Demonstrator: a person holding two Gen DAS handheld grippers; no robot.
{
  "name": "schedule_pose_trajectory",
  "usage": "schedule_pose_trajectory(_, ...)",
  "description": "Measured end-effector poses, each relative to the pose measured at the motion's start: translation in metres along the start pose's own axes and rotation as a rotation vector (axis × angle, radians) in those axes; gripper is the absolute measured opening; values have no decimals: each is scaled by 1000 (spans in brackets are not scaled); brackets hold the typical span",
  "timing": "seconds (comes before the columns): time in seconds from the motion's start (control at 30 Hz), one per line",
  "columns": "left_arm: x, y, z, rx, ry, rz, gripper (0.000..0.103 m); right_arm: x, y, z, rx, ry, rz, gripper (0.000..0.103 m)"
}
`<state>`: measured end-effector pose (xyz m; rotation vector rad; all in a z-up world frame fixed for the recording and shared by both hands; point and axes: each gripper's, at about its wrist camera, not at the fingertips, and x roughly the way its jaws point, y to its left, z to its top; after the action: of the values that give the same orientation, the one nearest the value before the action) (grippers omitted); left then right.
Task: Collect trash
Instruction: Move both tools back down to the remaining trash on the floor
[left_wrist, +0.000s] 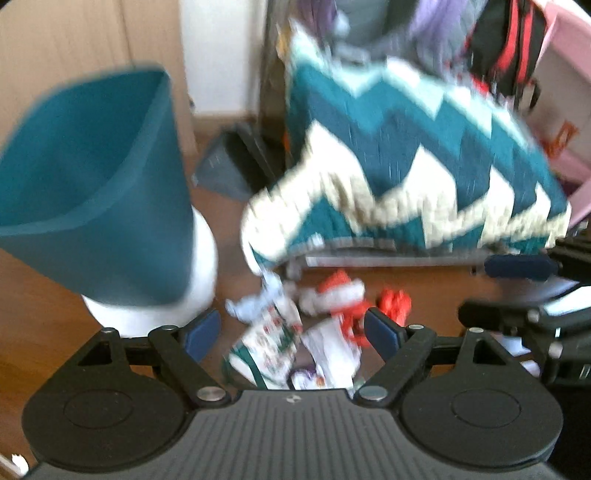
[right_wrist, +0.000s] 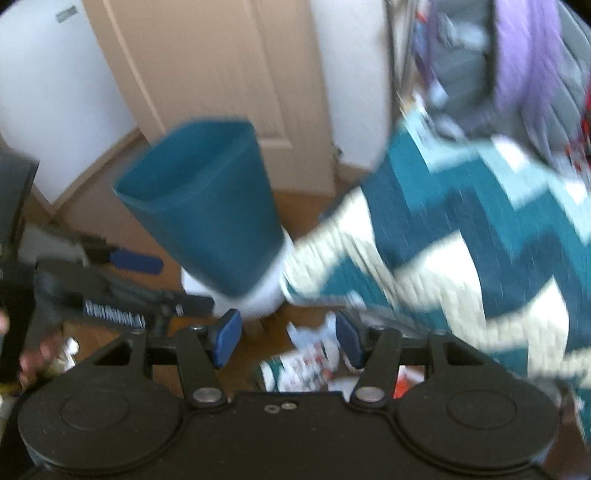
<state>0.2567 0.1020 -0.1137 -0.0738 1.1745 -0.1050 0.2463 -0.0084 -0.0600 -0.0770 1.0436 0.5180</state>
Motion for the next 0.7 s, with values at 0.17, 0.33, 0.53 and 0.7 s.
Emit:
schedule_pose_trajectory(0.17, 74, -23, -10, 7, 130, 0, 85, 43, -38, -57, 8, 99, -12, 56)
schedule_pose_trajectory(0.33, 142, -33, -9, 5, 230, 45, 85, 93, -48, -105, -46, 223, 4, 56)
schedule_pose_trajectory(0.53, 216, -38, -10, 120, 286, 129, 85, 160, -65, -151, -5, 385, 28, 56)
schedule_pose_trajectory(0.7, 283, -31, -18, 95, 380, 151, 85, 206, -73, -181, -11, 497, 44, 56)
